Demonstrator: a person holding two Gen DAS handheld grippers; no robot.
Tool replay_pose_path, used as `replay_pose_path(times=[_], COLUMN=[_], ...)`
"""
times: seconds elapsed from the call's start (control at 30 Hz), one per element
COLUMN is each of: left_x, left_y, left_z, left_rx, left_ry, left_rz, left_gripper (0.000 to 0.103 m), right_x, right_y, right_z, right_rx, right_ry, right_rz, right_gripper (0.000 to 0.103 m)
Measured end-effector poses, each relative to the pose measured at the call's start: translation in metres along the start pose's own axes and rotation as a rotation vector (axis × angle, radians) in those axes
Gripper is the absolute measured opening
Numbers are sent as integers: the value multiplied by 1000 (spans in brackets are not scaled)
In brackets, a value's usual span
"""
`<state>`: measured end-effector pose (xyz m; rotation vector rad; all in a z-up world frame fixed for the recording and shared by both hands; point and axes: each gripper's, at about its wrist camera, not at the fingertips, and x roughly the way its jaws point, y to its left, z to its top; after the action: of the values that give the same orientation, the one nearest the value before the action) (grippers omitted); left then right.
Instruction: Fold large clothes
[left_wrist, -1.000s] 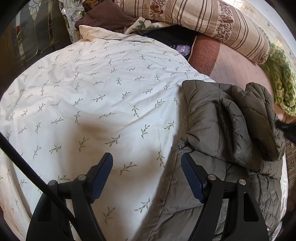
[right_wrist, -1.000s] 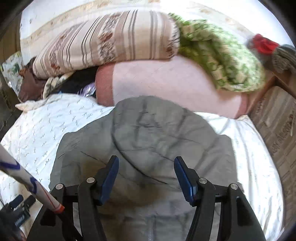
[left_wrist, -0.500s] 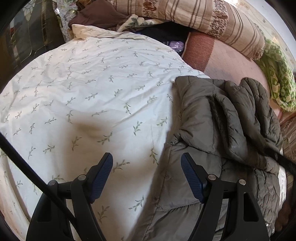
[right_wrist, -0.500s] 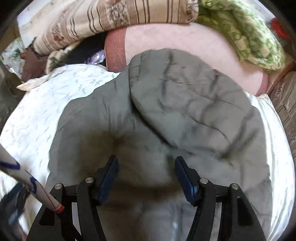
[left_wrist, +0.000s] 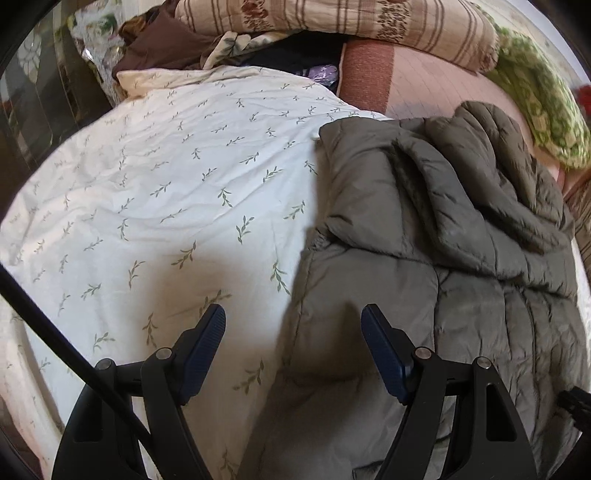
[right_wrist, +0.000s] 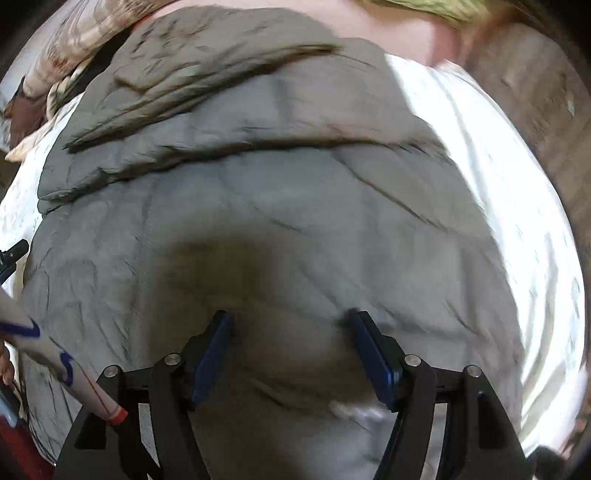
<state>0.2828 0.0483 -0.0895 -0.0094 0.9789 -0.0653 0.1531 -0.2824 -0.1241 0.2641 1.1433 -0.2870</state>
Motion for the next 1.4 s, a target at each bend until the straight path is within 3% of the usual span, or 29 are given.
replay_pose_path(times=[0.27, 0.4, 0.73, 1.03, 1.4], left_x=[-29, -45, -103, -137, -142], left_y=[-24, -32, -47, -52, -62], left_z=[-34, -59, -105, -117, -122], left_rx=[81, 91, 123, 137, 153], left_ry=[-45, -17, -11, -47, -44], left_rz=[48, 44, 6, 51, 78], left_gripper=[75, 75, 75, 75, 75], right_x=[-40, -53, -51, -51, -63], right_y=[-44, -56, -84, -102, -103], right_z=[-45, -60, -66, -79, -80], right_rx=[1, 26, 123, 164, 147], right_ry=[-59, -104, -145, -173, -238], right_rz=[-63, -88, -27, 8, 3], right_gripper=[75, 75, 75, 76, 76])
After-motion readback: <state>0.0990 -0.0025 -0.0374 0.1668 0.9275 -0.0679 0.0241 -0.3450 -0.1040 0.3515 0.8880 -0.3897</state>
